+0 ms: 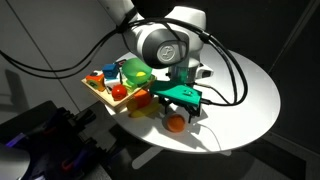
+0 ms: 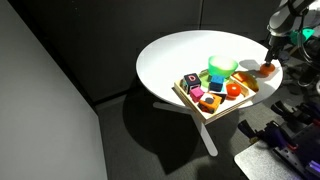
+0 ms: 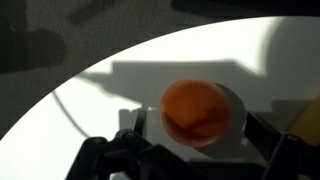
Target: Put the orange in the box
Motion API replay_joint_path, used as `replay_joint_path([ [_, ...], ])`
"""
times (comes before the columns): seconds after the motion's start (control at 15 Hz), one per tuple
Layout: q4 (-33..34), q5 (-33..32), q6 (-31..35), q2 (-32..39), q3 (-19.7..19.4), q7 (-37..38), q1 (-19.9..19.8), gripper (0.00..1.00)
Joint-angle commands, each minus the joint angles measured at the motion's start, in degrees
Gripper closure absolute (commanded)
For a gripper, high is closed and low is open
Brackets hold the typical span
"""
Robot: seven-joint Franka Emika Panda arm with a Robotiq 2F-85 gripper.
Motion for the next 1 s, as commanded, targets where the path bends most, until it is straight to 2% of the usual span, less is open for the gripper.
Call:
replay_joint_path([
  [0.0, 0.5, -0.4, 1.6, 1.2, 1.3, -1.7, -2.2, 0.0],
  [0.13, 0.9, -0.4, 1.4, 2.1, 1.4, -1.5, -2.4, 0.0],
  [0.2, 0.9, -0.1, 1.6, 2.6, 1.6, -1.4, -2.7, 0.25],
  [0.27, 0.9, -0.2, 1.8, 2.9, 1.5, -1.1, -2.7, 0.26],
  [0.47, 1.1, -0.7, 1.5, 3.2, 1.3, -0.5, -2.5, 0.49],
  [0.93, -0.6, -1.4, -1.3, -1.3, 0.8, 0.6, -1.1, 0.5],
])
